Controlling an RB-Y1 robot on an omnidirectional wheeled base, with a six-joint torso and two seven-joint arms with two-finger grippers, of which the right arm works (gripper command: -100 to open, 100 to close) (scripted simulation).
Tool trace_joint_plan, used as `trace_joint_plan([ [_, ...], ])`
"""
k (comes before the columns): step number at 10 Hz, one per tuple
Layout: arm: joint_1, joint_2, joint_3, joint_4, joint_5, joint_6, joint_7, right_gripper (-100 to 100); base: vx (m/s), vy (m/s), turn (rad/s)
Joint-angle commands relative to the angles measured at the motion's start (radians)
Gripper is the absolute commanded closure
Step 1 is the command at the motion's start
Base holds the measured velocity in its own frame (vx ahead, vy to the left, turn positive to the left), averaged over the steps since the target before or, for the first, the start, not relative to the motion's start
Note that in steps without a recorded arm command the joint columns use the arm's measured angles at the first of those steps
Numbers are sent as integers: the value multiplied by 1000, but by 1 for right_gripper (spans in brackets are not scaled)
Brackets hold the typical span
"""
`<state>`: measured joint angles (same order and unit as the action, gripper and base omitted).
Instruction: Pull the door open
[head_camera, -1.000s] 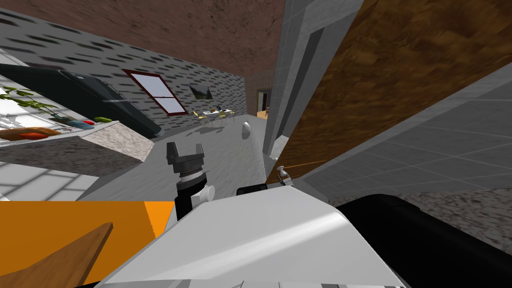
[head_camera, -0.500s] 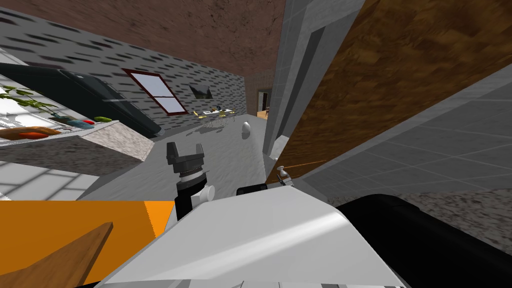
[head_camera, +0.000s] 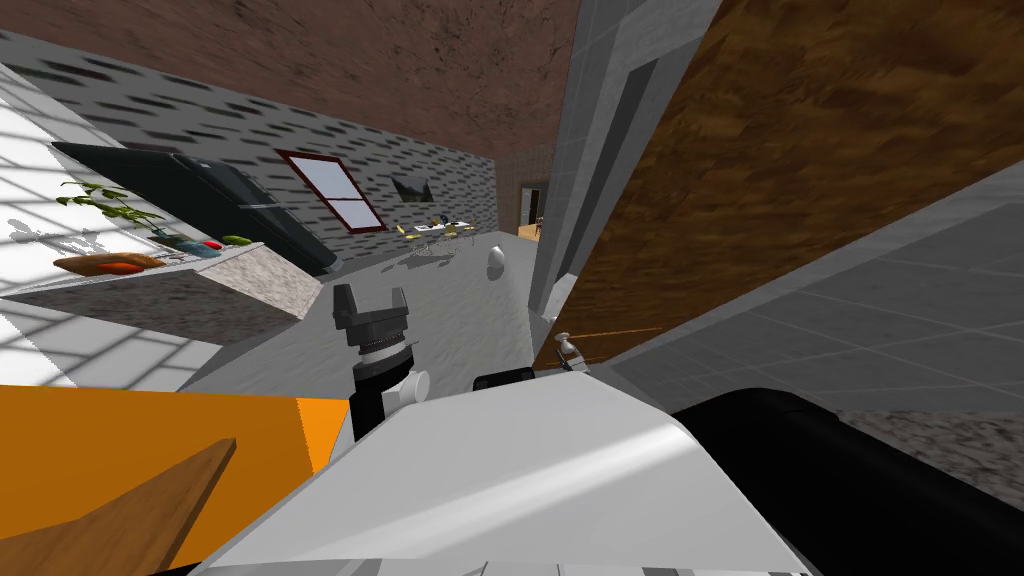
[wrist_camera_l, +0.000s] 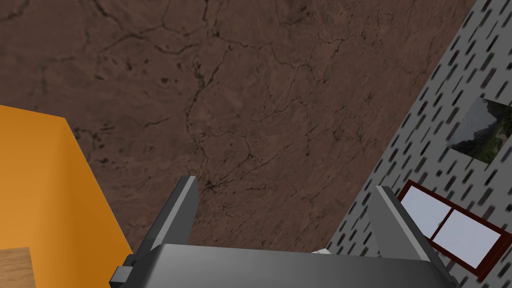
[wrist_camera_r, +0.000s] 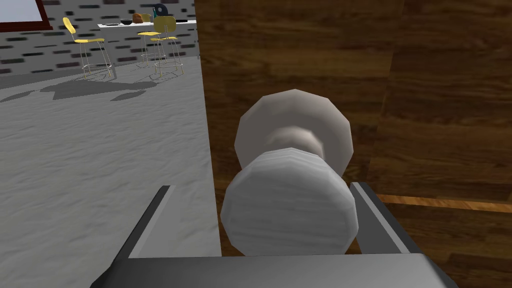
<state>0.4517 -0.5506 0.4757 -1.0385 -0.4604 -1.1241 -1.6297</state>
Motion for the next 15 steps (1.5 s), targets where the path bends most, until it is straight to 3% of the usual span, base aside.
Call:
trace_joint_plan([
  [1,6,7,6,-4,4,-16,1,100,193,-31,186],
  [5,34,18,4,15,0,-55,1,100,131,8,214],
  [9,66,30,2,37,-5,-100,0,100,-1,4,180],
  [15,75,33,1,42,-7,-112,-1,100,-11,0,31],
])
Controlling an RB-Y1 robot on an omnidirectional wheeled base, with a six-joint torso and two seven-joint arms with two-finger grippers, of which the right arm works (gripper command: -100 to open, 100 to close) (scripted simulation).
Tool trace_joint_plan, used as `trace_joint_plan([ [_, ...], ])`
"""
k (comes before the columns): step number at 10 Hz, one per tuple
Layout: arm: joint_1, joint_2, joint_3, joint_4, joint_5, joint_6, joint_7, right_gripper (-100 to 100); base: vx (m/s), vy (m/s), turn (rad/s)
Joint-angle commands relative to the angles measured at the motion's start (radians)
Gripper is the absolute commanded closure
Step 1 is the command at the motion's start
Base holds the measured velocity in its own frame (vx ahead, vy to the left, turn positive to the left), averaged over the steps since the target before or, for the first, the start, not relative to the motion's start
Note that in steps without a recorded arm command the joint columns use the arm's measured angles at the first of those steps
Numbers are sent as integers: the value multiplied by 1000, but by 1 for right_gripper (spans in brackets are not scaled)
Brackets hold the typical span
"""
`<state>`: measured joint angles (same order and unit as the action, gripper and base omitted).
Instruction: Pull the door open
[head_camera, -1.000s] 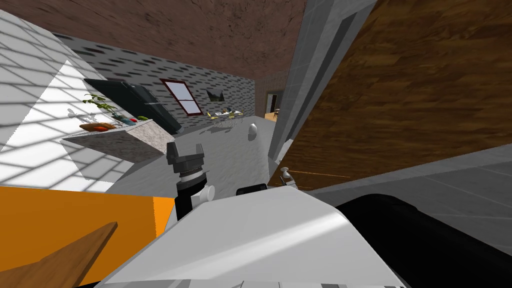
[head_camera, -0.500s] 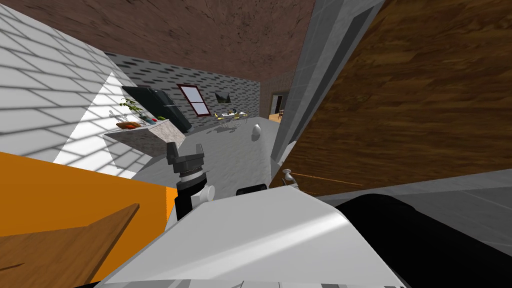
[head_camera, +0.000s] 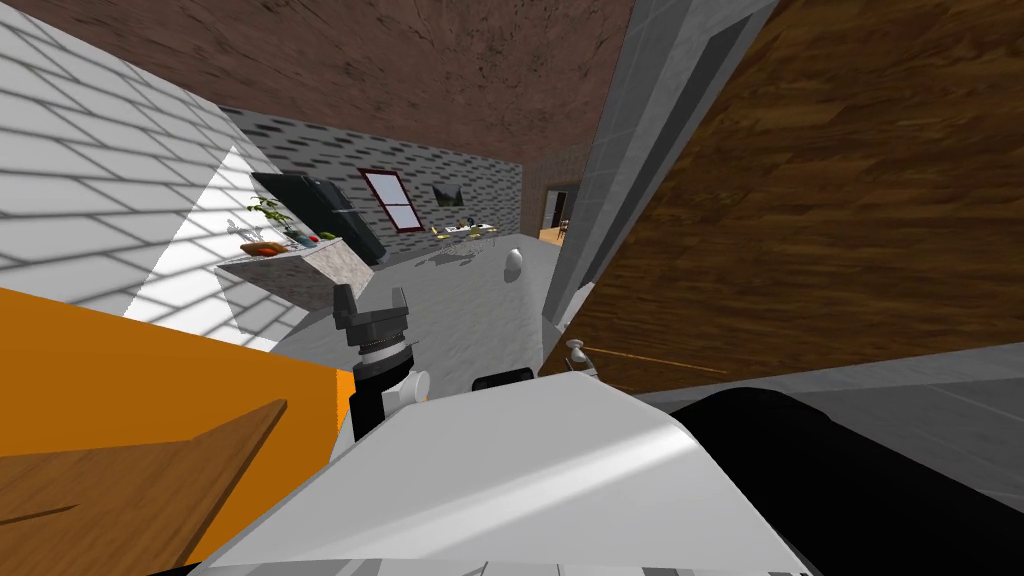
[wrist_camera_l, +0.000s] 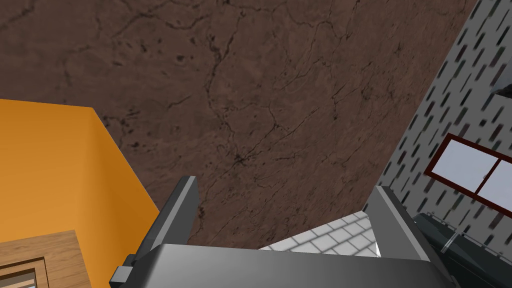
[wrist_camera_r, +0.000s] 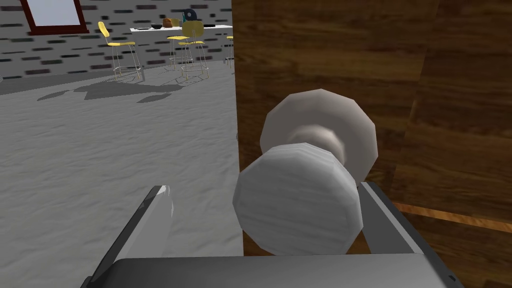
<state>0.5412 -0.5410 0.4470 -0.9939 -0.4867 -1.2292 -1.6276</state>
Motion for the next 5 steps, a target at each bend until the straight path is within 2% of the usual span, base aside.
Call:
trace_joint_plan([
  [1,-15,23,29,-2,20,-7,-3,100,0,7,9],
  [5,-15,23,29,-2,20,-7,-3,100,-1,2,1],
])
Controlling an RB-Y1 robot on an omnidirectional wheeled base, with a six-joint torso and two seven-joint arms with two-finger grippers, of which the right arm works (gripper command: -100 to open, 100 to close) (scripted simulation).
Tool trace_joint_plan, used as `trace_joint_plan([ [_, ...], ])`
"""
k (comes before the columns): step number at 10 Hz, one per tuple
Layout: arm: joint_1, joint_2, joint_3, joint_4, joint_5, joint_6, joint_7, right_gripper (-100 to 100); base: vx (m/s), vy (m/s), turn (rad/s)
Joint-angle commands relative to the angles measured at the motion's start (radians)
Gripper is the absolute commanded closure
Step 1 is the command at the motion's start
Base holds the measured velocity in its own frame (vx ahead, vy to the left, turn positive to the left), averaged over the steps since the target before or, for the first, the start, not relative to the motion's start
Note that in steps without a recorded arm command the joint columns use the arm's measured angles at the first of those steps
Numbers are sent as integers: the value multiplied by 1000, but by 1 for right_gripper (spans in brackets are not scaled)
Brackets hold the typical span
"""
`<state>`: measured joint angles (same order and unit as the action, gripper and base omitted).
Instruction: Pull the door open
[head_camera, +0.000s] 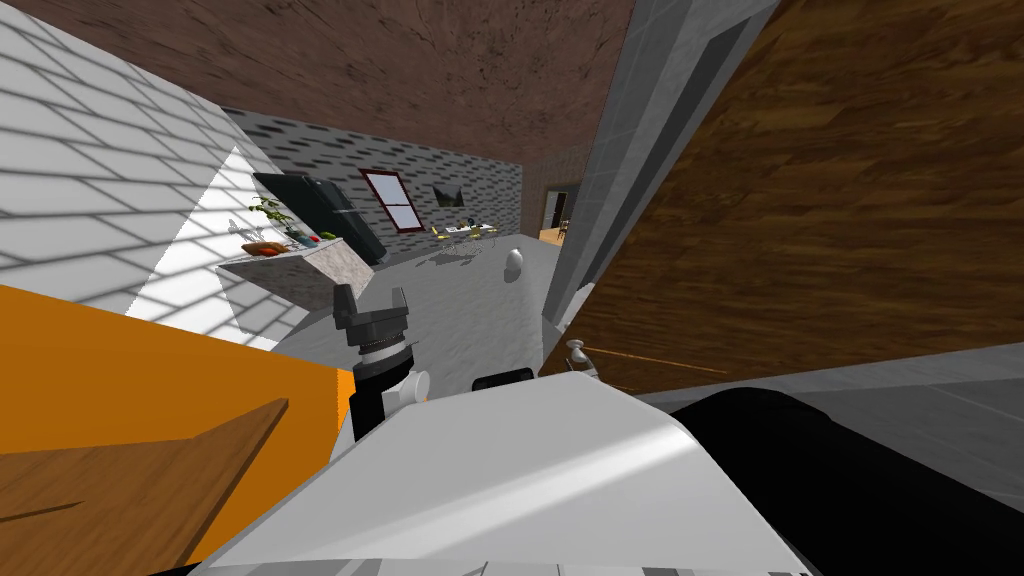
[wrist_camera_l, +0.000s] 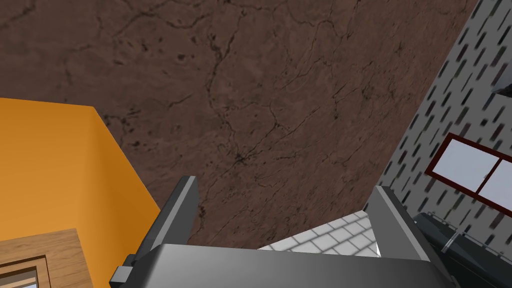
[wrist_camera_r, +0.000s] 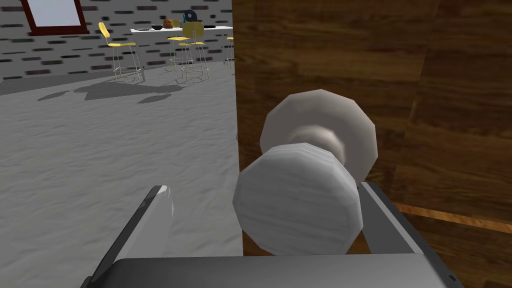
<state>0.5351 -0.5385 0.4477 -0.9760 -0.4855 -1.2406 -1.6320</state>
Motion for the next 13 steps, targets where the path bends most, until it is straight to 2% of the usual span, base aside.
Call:
trace_joint_plan([
  [1,-9,21,29,-20,18,5,2,100,-3,5,0],
  [3,-9,21,29,-20,18,5,2,100,3,1,-9],
  [4,18,19,-11,25,-17,-30,-5,100,-65,-12,127],
  [9,71,71,-41,93,-64,-114,-20,100,-94,16,156],
  [10,95,95,-54,123,-84,-152,-26,100,-124,4,310],
  [11,107,106,-60,137,-94,-170,-29,100,-138,10,212],
  [12,118,117,-66,151,-104,-187,-32,100,-117,24,142],
  [13,118,117,-66,151,-104,-187,-32,100,-68,16,18],
])
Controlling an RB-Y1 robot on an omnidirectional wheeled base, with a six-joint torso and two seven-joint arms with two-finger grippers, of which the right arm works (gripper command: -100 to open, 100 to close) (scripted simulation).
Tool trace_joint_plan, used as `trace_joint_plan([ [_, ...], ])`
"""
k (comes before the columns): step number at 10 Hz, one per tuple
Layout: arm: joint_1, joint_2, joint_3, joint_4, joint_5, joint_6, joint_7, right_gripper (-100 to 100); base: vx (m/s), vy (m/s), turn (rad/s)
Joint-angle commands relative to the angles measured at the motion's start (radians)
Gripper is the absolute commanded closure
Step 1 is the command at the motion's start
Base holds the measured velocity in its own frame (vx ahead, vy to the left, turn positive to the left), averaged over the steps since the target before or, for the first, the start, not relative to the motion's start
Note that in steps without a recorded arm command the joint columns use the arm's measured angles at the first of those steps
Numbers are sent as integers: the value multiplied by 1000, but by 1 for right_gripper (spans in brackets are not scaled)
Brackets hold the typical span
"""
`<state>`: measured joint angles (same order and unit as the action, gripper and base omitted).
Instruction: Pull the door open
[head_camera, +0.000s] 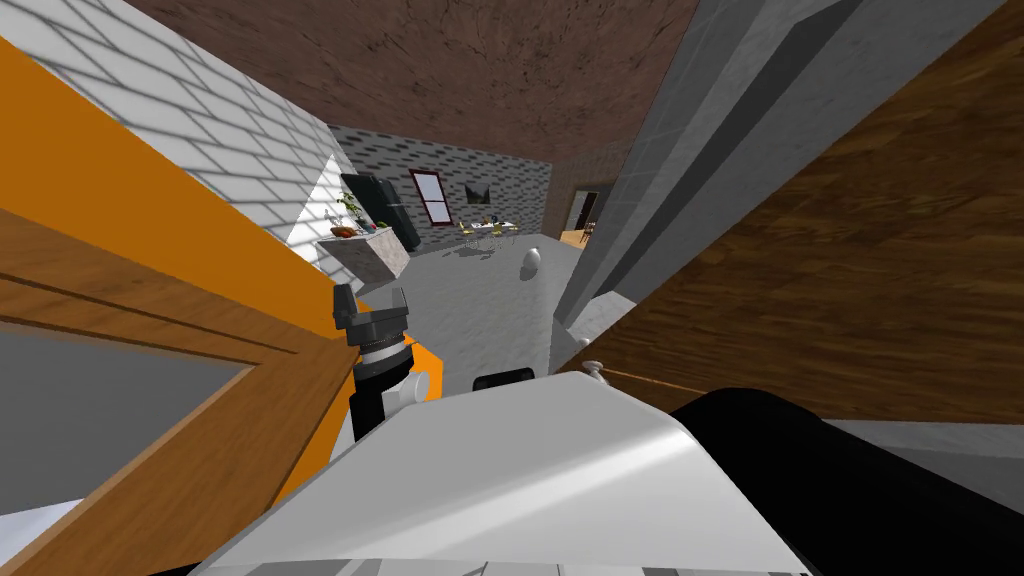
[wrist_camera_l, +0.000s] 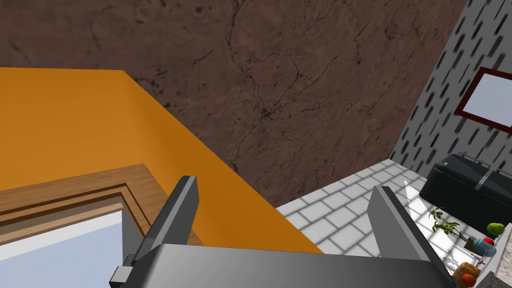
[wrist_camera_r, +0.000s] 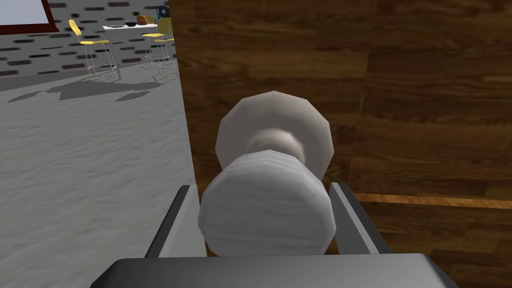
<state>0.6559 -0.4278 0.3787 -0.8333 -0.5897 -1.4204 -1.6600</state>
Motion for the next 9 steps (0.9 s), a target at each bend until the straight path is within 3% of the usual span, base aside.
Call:
trace_joint_plan([
  [1,16,24,-8,32,-16,-36,-9,100,-88,8,138],
  [3,28,37,-15,48,-27,-56,-13,100,-91,16,131],
  [4,24,31,-13,36,-23,-41,-9,100,-37,9,12],
  [5,26,34,-8,46,-19,-53,-10,100,-80,-16,227],
  [9,31,41,3,61,-9,-78,-10,100,-176,10,181],
])
